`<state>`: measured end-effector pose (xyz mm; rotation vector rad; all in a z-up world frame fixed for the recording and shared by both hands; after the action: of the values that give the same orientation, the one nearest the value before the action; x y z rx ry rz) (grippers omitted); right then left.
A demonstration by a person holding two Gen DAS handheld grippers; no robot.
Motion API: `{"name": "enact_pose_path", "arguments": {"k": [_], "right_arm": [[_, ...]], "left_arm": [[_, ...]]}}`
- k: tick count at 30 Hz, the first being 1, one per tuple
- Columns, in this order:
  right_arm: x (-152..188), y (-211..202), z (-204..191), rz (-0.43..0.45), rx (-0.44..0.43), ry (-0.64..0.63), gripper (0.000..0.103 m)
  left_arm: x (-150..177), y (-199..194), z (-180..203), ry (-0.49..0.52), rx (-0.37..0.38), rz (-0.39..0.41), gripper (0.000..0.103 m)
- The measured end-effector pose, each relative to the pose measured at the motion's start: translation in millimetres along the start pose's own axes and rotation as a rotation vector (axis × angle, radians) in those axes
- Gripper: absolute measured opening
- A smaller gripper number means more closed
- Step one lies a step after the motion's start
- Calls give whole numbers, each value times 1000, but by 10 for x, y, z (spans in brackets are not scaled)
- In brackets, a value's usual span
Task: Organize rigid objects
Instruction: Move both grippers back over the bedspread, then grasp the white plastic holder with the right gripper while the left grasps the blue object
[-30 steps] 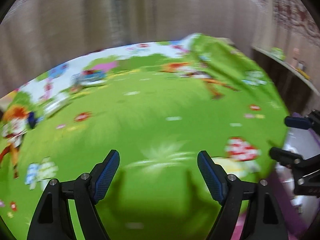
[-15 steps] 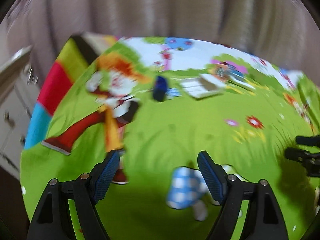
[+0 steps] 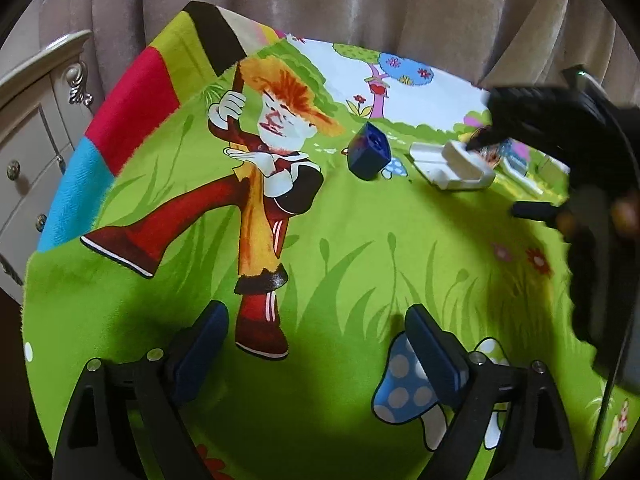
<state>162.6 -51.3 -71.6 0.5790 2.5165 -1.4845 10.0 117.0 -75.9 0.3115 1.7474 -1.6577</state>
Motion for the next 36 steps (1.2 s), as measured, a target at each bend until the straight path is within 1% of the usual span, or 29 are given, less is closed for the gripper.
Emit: {"name": "enact_pose_path", "arguments": {"k": [1,2,5,8,10,13,14,16,17,19,20,21,22,23,27,29,31,32,34,36], "right_arm": [[-1,59,-73,-13,-23,39,86],[-10,112,-138,-18,-27,76,86],[-92,230,-229,-3,37,128,87],[-216,304,-228,17,104,183,89],[-273,356,-250,23,145,176,90],[-344,454,-305,41,237,112,90],[-350,499,-340,38,273,61,90],[-326,587,-428,16,331,-87,90],[-299,620,-470,18,340,-179,90],[-252,623,-492,30,337,-301,84],[-222,598,-488,36,340,-363,74],[-204,571,-487,45,327,-412,70],[-170,545,-485,45,295,-458,69],[-114,497,-464,41,256,-532,68],[117,272,-296,-2,132,-714,68],[268,79,-124,-23,86,-800,68],[381,-68,-26,-35,38,-861,68],[465,-185,100,-30,19,-902,68],[564,-360,324,-29,-24,-926,68],[598,-449,450,-13,-29,-934,68]], "left_arm": [[-2,-13,-12,-13,16,4,91],[-10,-19,-20,-27,33,9,91],[-14,-53,-37,-52,63,17,91],[-20,-52,-37,-56,69,19,91],[-19,-55,-36,-56,69,19,91],[-18,-56,-38,-54,69,18,91],[-19,-57,-39,-54,68,18,92],[-20,-56,-40,-54,68,18,92],[-20,-56,-41,-55,68,18,92],[-17,-56,-37,-54,66,17,92],[-15,-56,-36,-53,65,16,92],[-15,-55,-35,-53,64,16,92],[-16,-53,-36,-53,64,16,92],[-17,-51,-37,-53,65,16,92],[-11,-49,-30,-46,58,14,92],[-16,-37,-23,-41,56,11,93],[-11,-27,-9,-32,49,8,94],[-10,-18,0,-25,44,5,95],[-6,-8,10,-13,36,1,96],[4,5,24,1,24,-5,97]]}}
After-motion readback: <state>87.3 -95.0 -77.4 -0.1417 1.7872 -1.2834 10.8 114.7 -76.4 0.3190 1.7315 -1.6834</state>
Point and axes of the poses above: each gripper's, at about its wrist camera, not at the fingertips, and y roughly the way its jaws point, z to its right, x to its underside, the point moved 10 cm from there along y, roughly the way its jaws point, and after that the axes turned 3 degrees about -x, right-handed, at the moved point
